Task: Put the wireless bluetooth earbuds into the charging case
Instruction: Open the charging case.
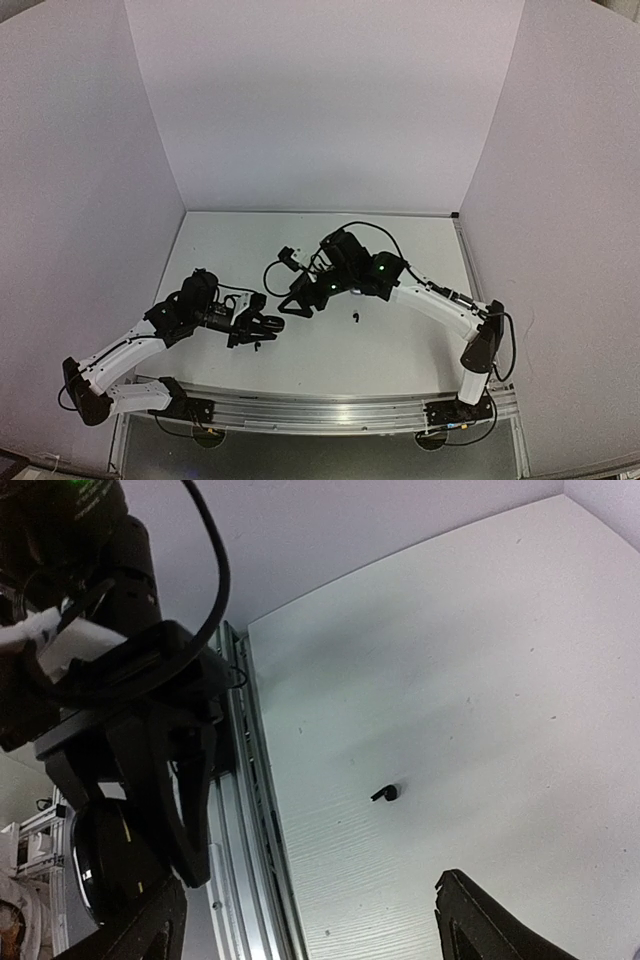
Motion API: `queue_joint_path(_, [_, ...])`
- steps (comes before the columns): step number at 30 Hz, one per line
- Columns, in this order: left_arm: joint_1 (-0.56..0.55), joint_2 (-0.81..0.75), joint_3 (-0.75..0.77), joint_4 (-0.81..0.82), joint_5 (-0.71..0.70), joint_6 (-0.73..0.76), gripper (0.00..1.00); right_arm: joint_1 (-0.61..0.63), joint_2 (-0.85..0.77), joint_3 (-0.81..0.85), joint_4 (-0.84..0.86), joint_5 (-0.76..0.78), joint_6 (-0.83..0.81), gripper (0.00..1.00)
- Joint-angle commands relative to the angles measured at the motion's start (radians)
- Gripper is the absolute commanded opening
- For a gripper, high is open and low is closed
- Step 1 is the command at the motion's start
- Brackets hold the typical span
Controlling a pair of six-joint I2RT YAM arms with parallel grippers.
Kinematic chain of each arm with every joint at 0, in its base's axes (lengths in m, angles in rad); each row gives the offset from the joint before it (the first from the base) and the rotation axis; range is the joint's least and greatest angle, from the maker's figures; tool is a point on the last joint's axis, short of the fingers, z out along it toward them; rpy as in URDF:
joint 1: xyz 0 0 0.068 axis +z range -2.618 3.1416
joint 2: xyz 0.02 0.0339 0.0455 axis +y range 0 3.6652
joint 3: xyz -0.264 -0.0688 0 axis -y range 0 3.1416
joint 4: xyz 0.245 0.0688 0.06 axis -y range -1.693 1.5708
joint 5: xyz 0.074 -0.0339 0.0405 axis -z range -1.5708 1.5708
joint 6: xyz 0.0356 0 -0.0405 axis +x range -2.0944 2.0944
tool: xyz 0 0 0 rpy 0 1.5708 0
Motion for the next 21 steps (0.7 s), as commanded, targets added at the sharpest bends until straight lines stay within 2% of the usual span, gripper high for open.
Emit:
queue_joint_path(1, [0.0,-0.019,0.021,0.061,-0.011,-0.051,0.0,0.027,-0.058,-0.042,0.052,-0.134,-0.015,0.83])
queue_joint_path(5, [0.0,-0.019,0.023,0.053,-0.01,-0.047,0.0,0.03,-0.086,-0.085,0.151,-0.157,0.003,0.84])
queue_joint_path(12, [0.0,-0.017,0.026,0.035,-0.005,-0.02,0.0,0.03,-0.158,-0.125,0.247,-0.048,0.028,0.84])
queue_joint_path(16, [0.0,-0.017,0.027,0.038,-0.007,-0.02,0.0,0.035,-0.2,-0.175,0.325,-0.061,0.05,0.84])
queue_joint_path(21, [0.0,-0.015,0.027,0.064,-0.003,-0.043,0.0,0.072,-0.168,-0.226,0.324,-0.04,0.031,0.83])
